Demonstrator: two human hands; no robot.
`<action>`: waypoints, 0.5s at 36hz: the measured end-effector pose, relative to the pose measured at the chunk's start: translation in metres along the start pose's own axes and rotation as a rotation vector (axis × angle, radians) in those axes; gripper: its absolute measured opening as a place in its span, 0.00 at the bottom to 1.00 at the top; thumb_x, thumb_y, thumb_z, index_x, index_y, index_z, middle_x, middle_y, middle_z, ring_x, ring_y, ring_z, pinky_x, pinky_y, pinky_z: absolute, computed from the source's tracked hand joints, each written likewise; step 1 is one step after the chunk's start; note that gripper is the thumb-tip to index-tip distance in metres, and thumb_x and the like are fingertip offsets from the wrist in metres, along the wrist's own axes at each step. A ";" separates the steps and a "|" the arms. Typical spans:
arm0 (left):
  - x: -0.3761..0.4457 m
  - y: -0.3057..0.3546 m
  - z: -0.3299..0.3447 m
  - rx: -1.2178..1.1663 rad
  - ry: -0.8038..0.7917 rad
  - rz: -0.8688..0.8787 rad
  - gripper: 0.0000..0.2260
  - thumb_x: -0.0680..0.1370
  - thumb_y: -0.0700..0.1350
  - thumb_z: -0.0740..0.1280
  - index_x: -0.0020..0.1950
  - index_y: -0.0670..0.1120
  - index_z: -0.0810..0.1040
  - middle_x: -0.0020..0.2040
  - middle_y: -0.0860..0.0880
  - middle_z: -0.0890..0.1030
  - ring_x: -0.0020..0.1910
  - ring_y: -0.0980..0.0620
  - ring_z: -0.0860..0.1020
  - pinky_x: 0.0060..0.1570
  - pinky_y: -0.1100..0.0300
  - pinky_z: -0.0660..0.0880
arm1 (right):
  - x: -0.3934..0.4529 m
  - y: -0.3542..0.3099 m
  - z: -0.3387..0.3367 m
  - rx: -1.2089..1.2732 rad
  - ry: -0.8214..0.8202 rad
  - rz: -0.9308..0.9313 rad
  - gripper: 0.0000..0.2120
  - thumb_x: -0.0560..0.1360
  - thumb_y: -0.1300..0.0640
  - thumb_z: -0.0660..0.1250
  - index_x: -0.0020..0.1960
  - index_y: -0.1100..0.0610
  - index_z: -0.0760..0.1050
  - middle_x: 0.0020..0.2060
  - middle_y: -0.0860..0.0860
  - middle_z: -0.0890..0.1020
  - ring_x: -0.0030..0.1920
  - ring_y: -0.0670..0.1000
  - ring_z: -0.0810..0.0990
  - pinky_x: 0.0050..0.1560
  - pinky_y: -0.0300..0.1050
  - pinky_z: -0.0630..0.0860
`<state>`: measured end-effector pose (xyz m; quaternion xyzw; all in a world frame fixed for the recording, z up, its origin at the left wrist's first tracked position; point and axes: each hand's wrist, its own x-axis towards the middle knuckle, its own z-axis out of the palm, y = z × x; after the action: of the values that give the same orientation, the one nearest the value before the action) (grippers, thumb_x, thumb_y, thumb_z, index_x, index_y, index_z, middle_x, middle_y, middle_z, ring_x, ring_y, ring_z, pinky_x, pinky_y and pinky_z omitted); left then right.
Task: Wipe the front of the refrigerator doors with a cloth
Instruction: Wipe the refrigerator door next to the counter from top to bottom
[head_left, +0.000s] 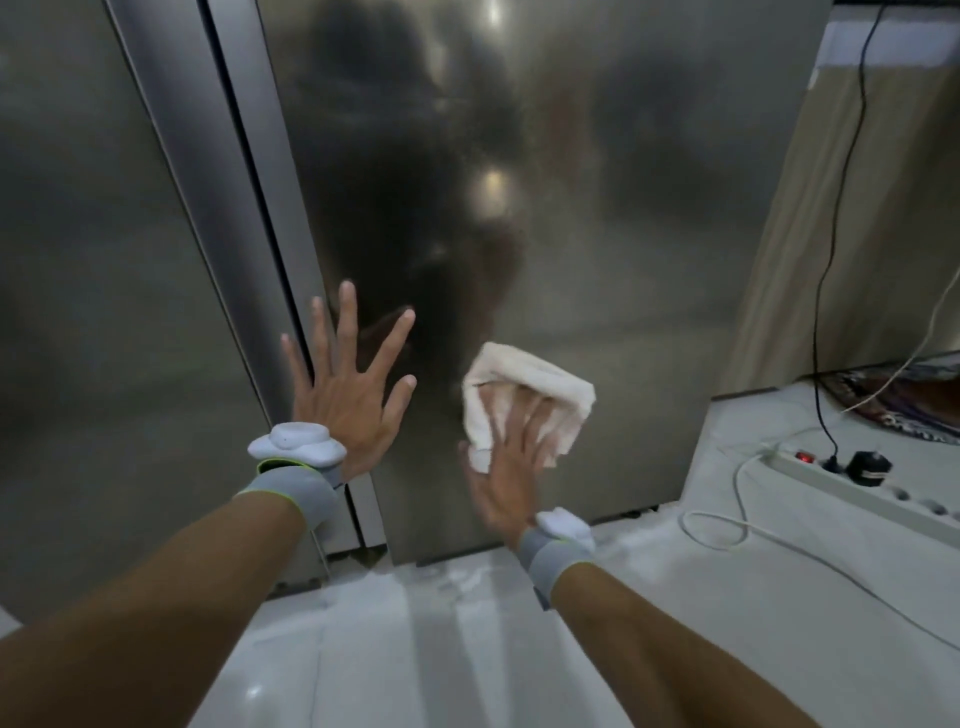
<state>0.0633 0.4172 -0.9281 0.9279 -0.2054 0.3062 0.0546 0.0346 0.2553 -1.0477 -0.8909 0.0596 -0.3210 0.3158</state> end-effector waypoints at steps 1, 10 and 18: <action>-0.003 0.003 0.004 0.000 -0.002 -0.003 0.29 0.79 0.59 0.54 0.77 0.63 0.43 0.78 0.46 0.32 0.76 0.39 0.34 0.71 0.34 0.39 | -0.009 0.003 0.010 -0.089 -0.128 -0.092 0.40 0.77 0.46 0.56 0.68 0.32 0.24 0.72 0.48 0.26 0.73 0.59 0.25 0.70 0.66 0.30; -0.008 0.011 0.015 0.065 -0.027 0.114 0.29 0.77 0.60 0.53 0.77 0.63 0.48 0.79 0.45 0.36 0.76 0.38 0.35 0.70 0.31 0.41 | -0.031 0.059 0.011 -0.544 -0.456 -0.581 0.34 0.70 0.48 0.60 0.75 0.41 0.55 0.76 0.52 0.60 0.76 0.63 0.53 0.65 0.79 0.47; -0.010 0.020 0.021 0.134 -0.052 0.190 0.32 0.76 0.58 0.61 0.77 0.63 0.50 0.79 0.45 0.36 0.76 0.38 0.35 0.70 0.32 0.41 | -0.001 0.151 -0.066 -0.093 -0.062 0.407 0.43 0.76 0.40 0.60 0.75 0.46 0.30 0.77 0.52 0.35 0.77 0.58 0.37 0.73 0.60 0.39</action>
<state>0.0592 0.3979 -0.9512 0.9135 -0.2727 0.2991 -0.0420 0.0085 0.1006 -1.0996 -0.8835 0.2435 -0.2200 0.3342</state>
